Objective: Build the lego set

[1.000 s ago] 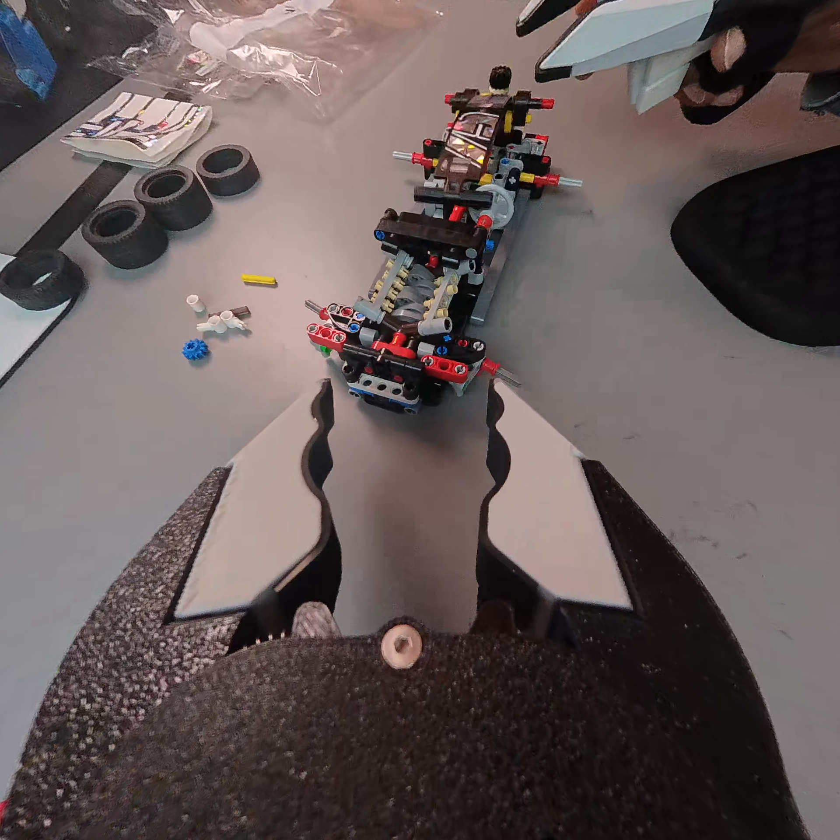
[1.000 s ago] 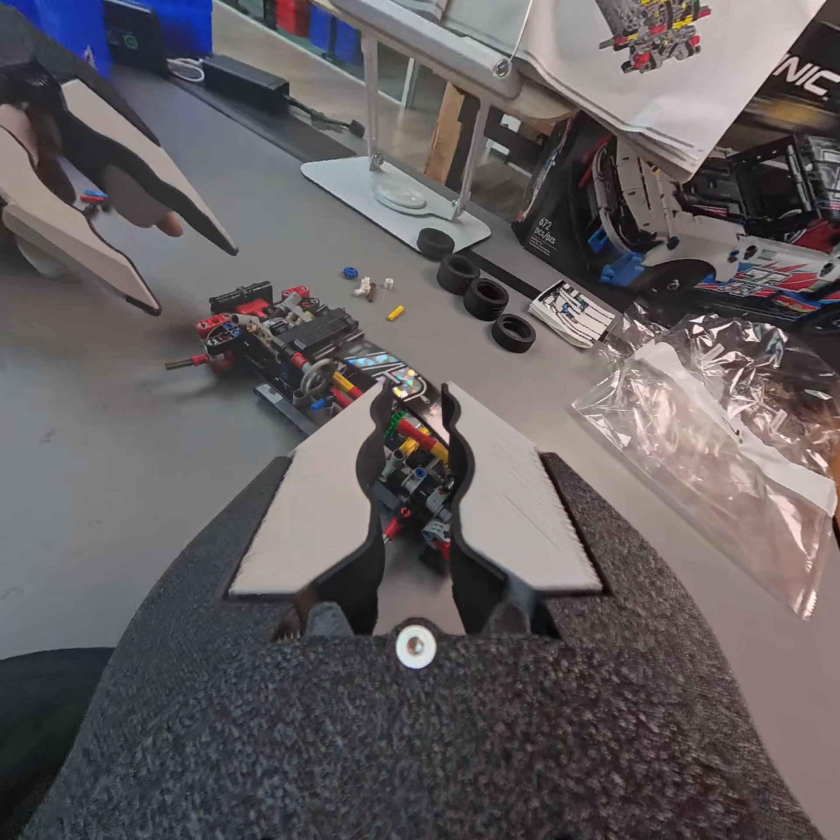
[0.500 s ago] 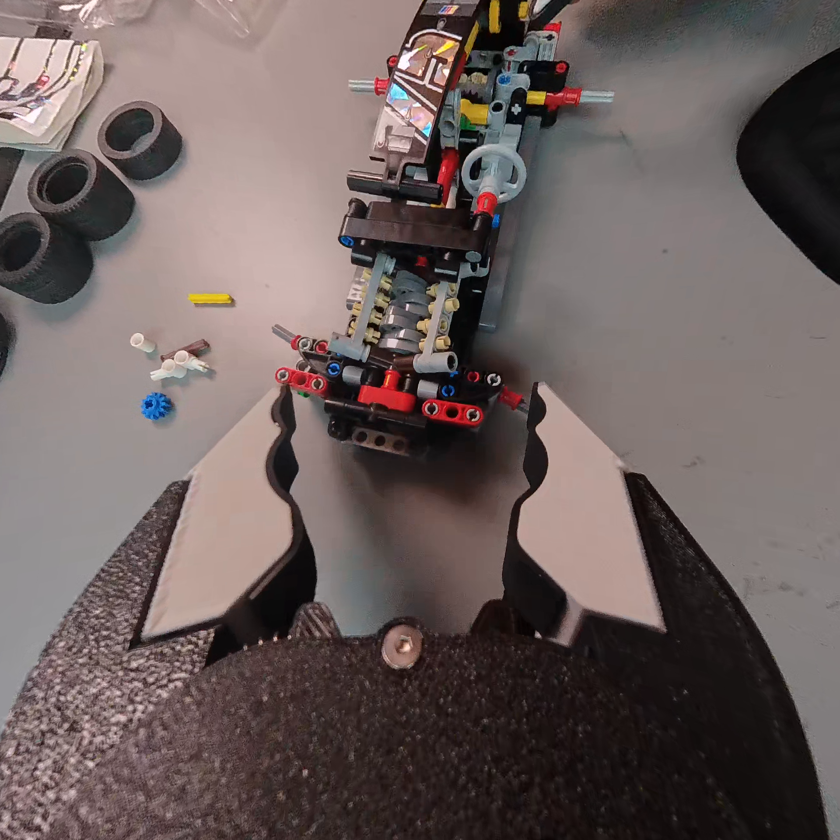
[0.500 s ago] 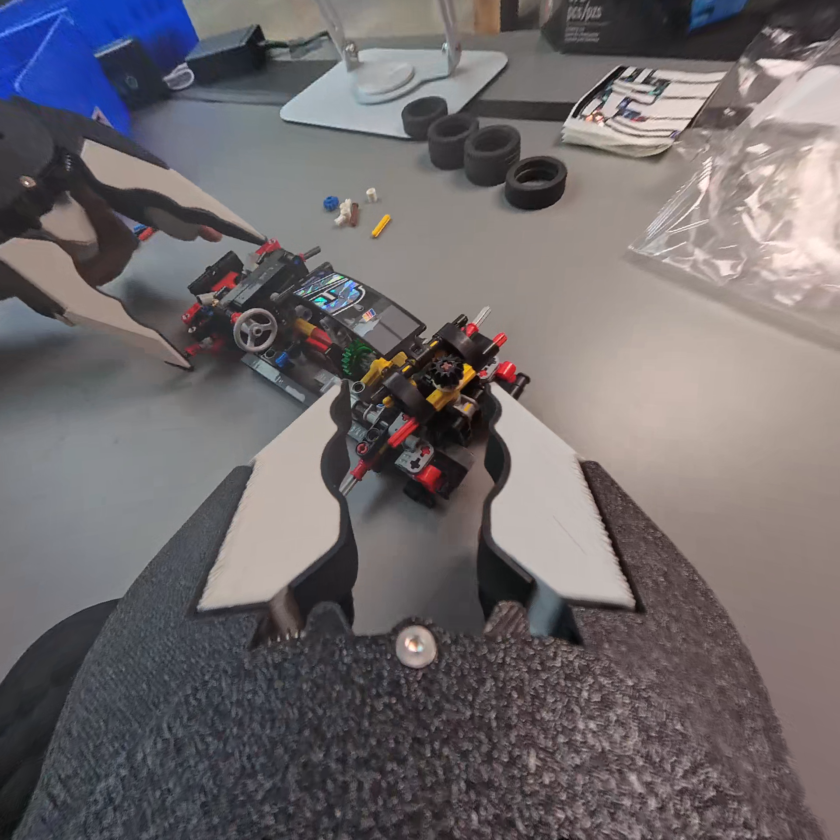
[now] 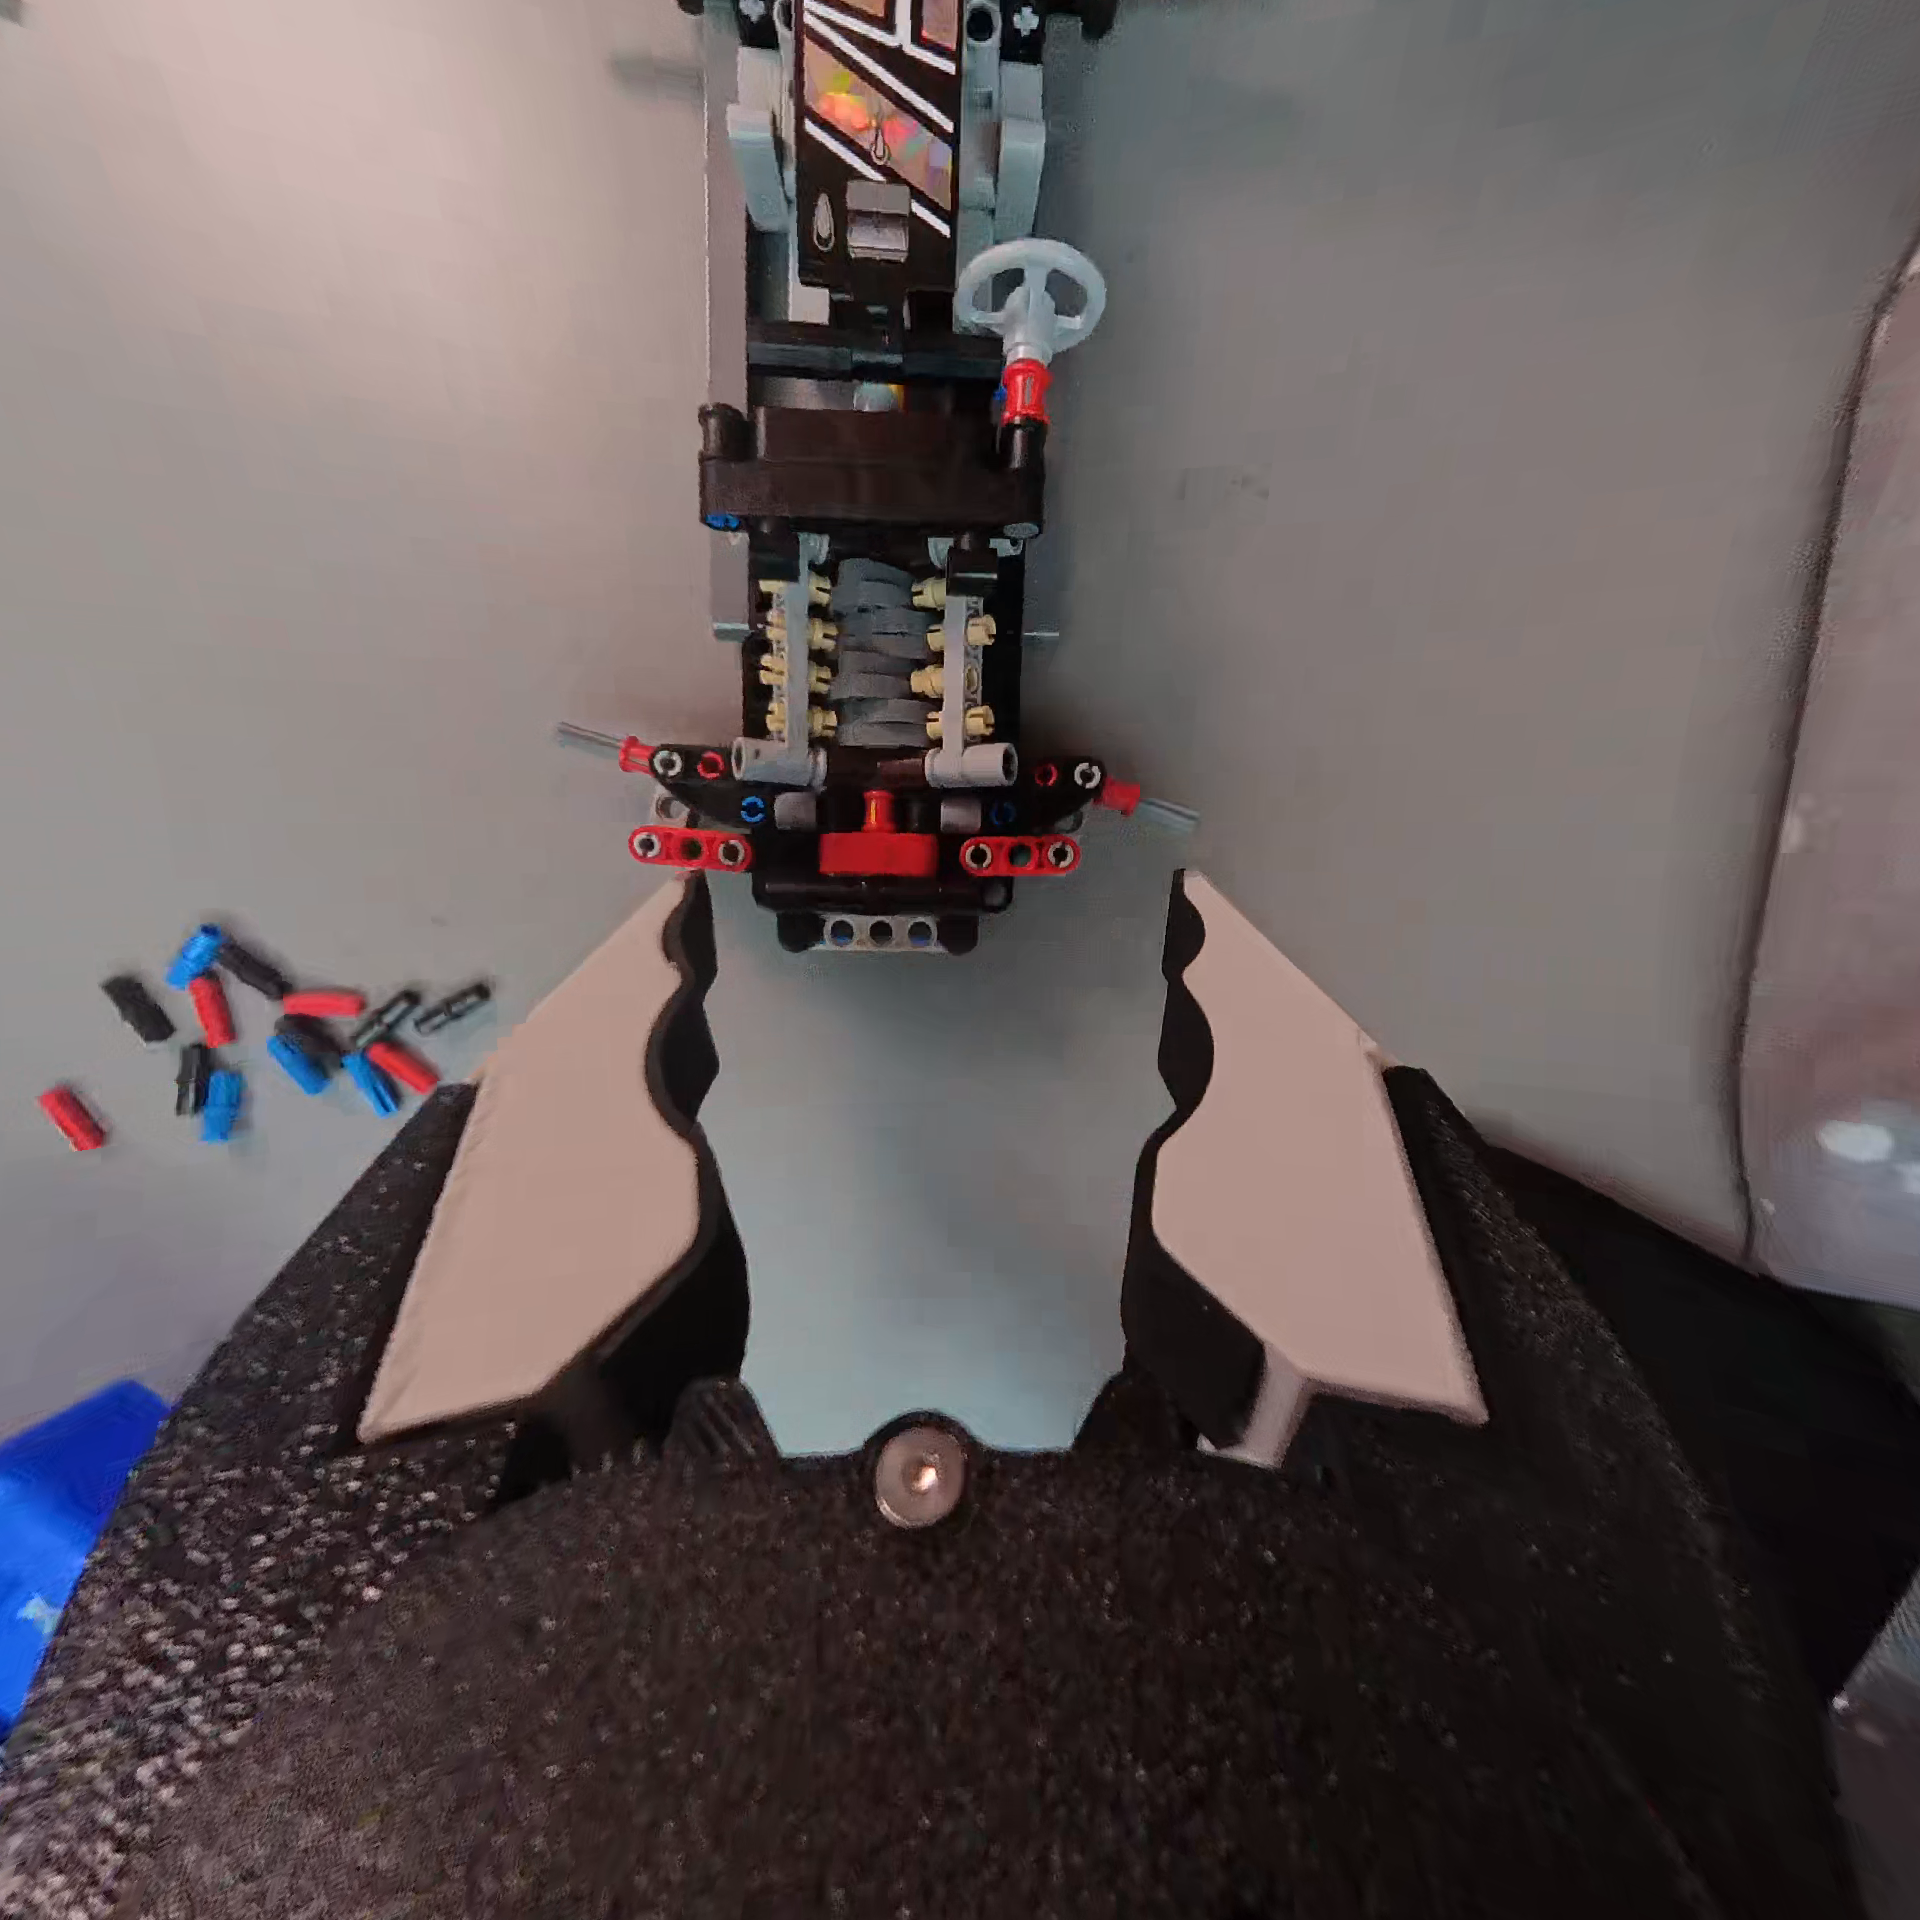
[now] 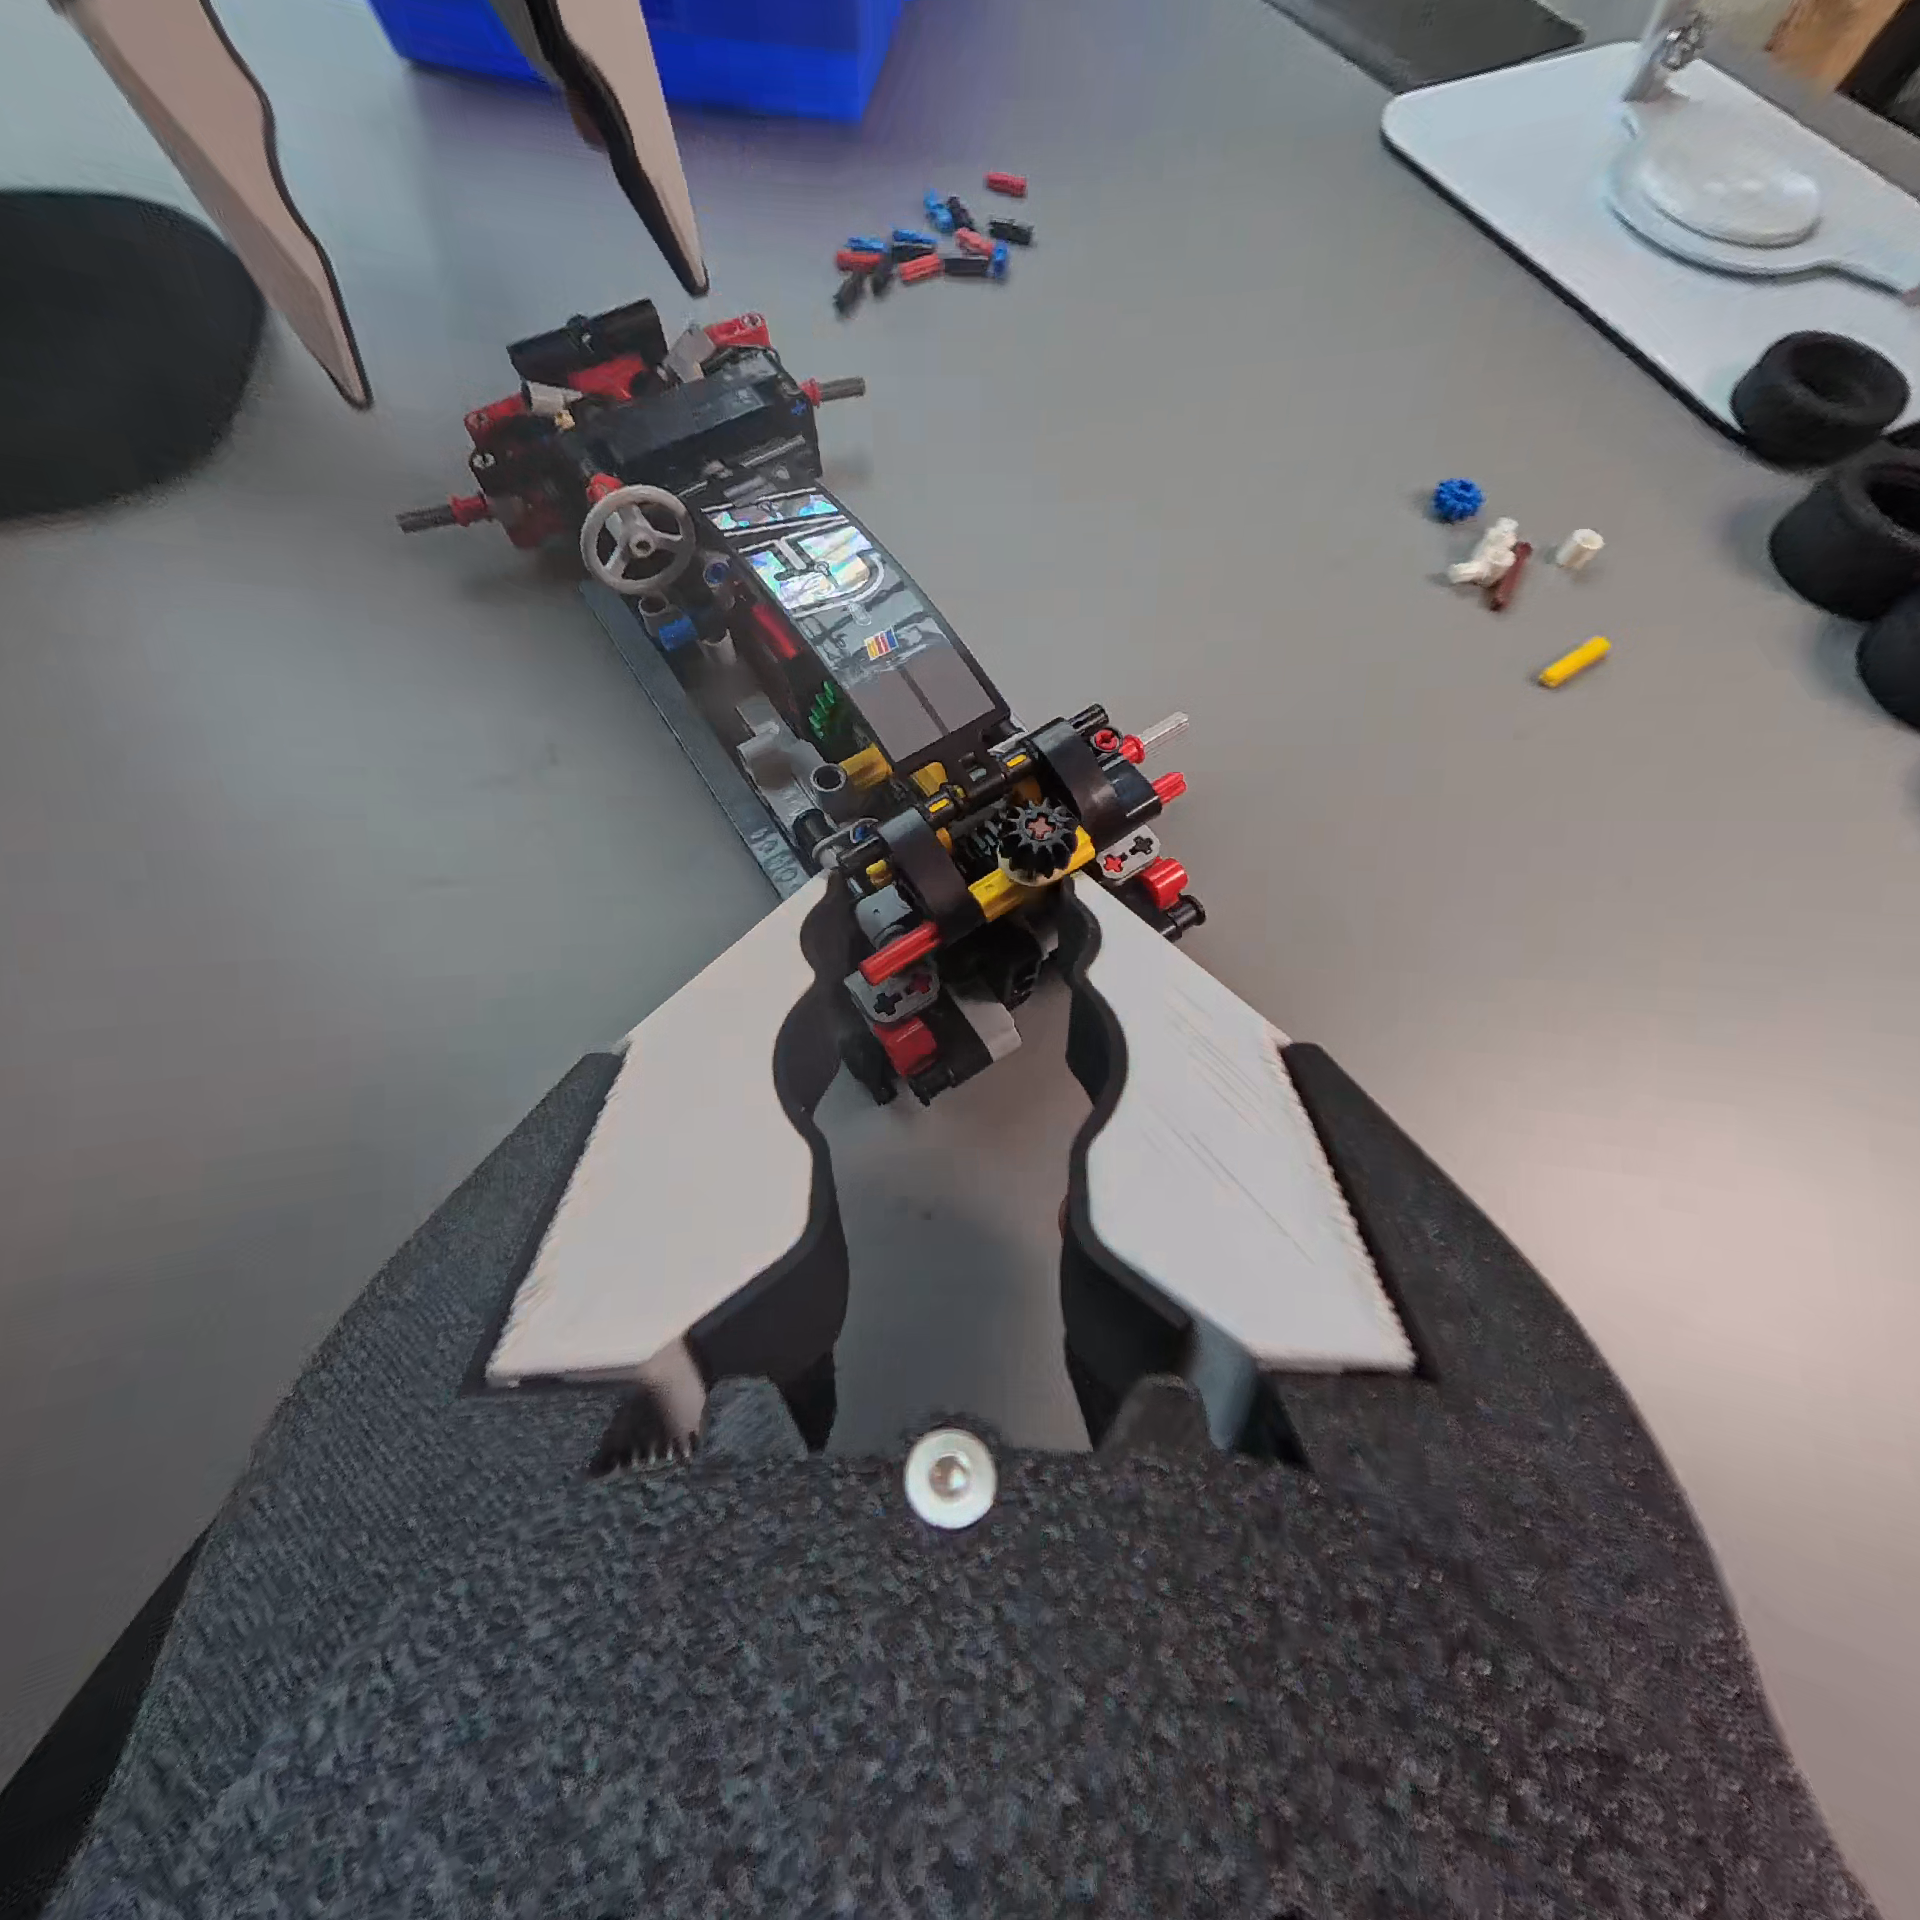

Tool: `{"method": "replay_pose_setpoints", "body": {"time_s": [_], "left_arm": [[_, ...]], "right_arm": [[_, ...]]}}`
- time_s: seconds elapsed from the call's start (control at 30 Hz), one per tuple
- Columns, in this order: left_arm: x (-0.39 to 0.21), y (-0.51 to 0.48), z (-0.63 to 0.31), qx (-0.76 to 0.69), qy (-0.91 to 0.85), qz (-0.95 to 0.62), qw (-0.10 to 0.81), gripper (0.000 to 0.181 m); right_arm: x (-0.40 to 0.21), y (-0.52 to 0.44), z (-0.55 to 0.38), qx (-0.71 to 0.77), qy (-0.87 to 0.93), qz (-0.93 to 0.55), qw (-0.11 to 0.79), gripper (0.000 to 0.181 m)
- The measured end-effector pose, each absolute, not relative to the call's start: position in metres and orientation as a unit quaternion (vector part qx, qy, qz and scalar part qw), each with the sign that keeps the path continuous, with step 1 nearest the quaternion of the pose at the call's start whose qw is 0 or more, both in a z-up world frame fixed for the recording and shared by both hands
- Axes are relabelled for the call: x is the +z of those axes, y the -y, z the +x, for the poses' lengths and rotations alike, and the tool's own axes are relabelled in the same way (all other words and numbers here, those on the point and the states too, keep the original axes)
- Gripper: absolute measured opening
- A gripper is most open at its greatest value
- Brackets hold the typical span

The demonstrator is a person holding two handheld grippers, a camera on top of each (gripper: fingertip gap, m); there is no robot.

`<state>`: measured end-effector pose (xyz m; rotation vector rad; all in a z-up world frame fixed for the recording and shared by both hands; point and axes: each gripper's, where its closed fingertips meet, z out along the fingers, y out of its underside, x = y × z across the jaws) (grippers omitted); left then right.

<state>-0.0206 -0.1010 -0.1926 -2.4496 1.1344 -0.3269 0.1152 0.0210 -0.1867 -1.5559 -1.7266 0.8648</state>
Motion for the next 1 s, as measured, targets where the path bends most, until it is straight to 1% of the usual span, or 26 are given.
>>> {"method": "replay_pose_setpoints", "body": {"time_s": [0.03, 0.07, 0.13, 0.2, 0.27, 0.3, 0.4, 0.47, 0.57, 0.7, 0.8, 0.93, 1.0], "left_arm": [[-0.185, 0.110, -0.024, -0.117, -0.408, -0.879, 0.215, 0.083], [-0.176, 0.112, -0.028, -0.111, -0.404, -0.877, 0.234, 0.082], [-0.147, 0.102, -0.024, -0.114, -0.381, -0.866, 0.303, 0.074], [-0.120, 0.089, -0.002, -0.155, -0.372, -0.841, 0.360, 0.066], [-0.109, 0.069, 0.023, -0.174, -0.372, -0.822, 0.394, 0.057], [-0.112, 0.061, 0.038, -0.182, -0.380, -0.817, 0.393, 0.058], [-0.134, 0.034, 0.078, -0.196, -0.410, -0.815, 0.360, 0.059], [-0.152, 0.022, 0.098, -0.209, -0.424, -0.820, 0.323, 0.064], [-0.170, 0.010, 0.115, -0.213, -0.433, -0.825, 0.294, 0.073], [-0.187, -0.001, 0.113, -0.177, -0.435, -0.831, 0.297, 0.068], [-0.190, 0.002, 0.114, -0.187, -0.432, -0.830, 0.299, 0.063], [-0.191, 0.004, 0.113, -0.201, -0.424, -0.833, 0.293, 0.063], [-0.192, 0.004, 0.113, -0.196, -0.426, -0.835, 0.288, 0.063]], "right_arm": [[-0.187, -0.014, 0.113, 0.327, 0.672, -0.584, 0.318, 0.037], [-0.185, -0.007, 0.112, 0.331, 0.680, -0.576, 0.308, 0.037], [-0.178, 0.003, 0.112, 0.342, 0.696, -0.558, 0.295, 0.037], [-0.165, 0.007, 0.113, 0.350, 0.709, -0.539, 0.290, 0.029], [-0.151, 0.007, 0.114, 0.354, 0.723, -0.519, 0.286, 0.020], [-0.146, 0.005, 0.113, 0.348, 0.732, -0.509, 0.289, 0.015], [-0.148, -0.002, 0.112, 0.293, 0.782, -0.483, 0.264, 0.014], [-0.155, -0.005, 0.112, 0.262, 0.810, -0.470, 0.235, 0.014], [-0.161, -0.003, 0.110, 0.248, 0.830, -0.456, 0.201, 0.014], [-0.171, -0.001, 0.108, 0.239, 0.840, -0.450, 0.186, 0.014], [-0.172, 0.000, 0.106, 0.249, 0.837, -0.449, 0.188, 0.011], [-0.170, 0.001, 0.105, 0.266, 0.836, -0.437, 0.195, 0.010], [-0.158, 0.003, 0.102, 0.306, 0.824, -0.427, 0.211, 0.010]]}}
